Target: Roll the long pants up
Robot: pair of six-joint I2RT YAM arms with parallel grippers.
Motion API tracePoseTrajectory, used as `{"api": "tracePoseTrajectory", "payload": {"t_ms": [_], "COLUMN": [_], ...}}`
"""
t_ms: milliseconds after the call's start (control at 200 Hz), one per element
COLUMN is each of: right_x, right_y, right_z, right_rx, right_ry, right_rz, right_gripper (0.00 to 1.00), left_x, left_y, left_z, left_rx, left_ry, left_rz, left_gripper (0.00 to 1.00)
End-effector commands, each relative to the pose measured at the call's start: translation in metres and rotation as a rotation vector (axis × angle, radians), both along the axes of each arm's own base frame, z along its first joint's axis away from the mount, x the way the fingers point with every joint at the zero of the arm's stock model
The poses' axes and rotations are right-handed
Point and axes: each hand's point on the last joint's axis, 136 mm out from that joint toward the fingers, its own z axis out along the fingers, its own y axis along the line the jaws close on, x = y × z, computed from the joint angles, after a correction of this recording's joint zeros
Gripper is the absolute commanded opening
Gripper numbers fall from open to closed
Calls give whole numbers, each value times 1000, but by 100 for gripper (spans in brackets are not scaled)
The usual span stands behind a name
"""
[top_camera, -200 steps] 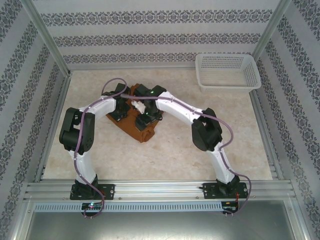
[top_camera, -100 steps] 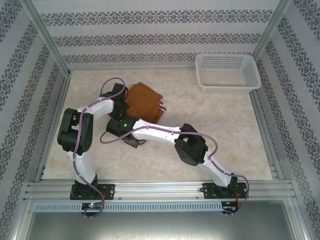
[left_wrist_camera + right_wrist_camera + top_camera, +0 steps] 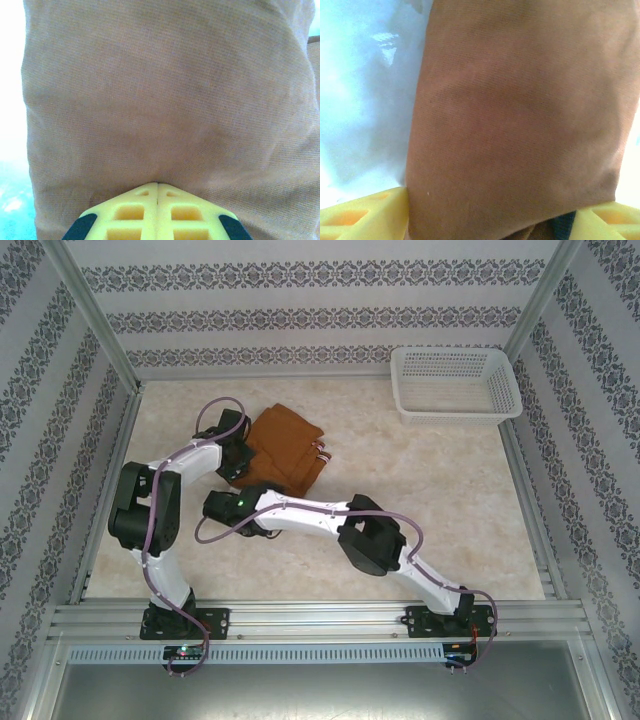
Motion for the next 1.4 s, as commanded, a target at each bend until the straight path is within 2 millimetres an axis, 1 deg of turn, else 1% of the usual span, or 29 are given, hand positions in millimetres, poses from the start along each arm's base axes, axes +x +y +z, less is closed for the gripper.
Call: {"api": "tracePoseTrajectory", "payload": {"t_ms": [0,180,220,265,285,320,325,330,340,345,350,400,420,430,465,540,605,679,774,874,899,989,1064,1149,1229,1339,1399], "right_x": [28,43,47,51,53,55,55,55,56,56,56,59,59,59,59,52,44,36,25,13,11,-2,-14,-26,-38,-49,-50], "right_y": [15,12,11,6,4,1,1,0,-1,-1,-2,-8,-9,-10,-13,-16,-16,-15,-11,-9,-11,-12,-9,-4,1,7,10], "right_z": [-6,-25,-29,-33,-35,-37,-37,-37,-38,-38,-38,-37,-37,-37,-36,-31,-21,-6,12,27,30,40,51,63,74,89,96], "right_rx": [-5,-37,-41,-47,-47,-40,-40,-37,-36,-36,-35,-31,-29,-29,-21,17,61,132,242,337,345,383,435,510,579,677,733], "right_ry": [-101,-107,-107,-101,-96,-79,-79,-73,-68,-68,-64,-51,-47,-45,-26,59,118,188,296,436,470,594,690,804,919,1062,1126], "right_rz": [31,30,28,20,14,7,7,4,0,0,-3,-15,-19,-20,-27,-46,-57,-71,-96,-135,-150,-175,-188,-209,-227,-250,-270], "right_gripper": [75,74,71,65,62,48,48,44,39,39,34,9,1,0,0,0,0,0,0,0,0,0,0,0,0,0,0], "left_x": [-20,-22,-23,-23,-24,-23,-24,-24,-24,-24,-24,-24,-24,-24,-24,-23,-22,-19,-13,-10,-9,-10,-13,-19,-25,-30,-31], "left_y": [3,2,1,1,1,0,0,0,1,1,0,1,1,1,1,1,2,3,6,14,17,27,35,45,53,57,57], "left_z": [-11,-11,-11,-10,-10,-9,-9,-9,-9,-8,-8,-7,-6,-5,-4,1,7,20,44,73,83,106,121,132,138,142,144], "left_rx": [-13,-26,-28,-31,-32,-34,-33,-33,-32,-32,-32,-30,-28,-28,-25,-20,-16,-9,6,39,45,69,73,76,78,80,81], "left_ry": [74,72,71,70,70,69,70,69,71,69,70,68,67,67,65,57,58,39,-2,-42,-59,-93,-119,-143,-154,-162,-162], "left_rz": [10,7,5,4,3,0,-1,-1,-2,-2,-3,-5,-6,-8,-8,-15,-20,-28,-39,-41,-42,-36,-22,-1,21,21,20], "left_gripper": [0,0,0,0,0,0,0,0,0,0,0,0,0,0,0,0,0,0,0,0,0,0,0,0,0,0,0]}}
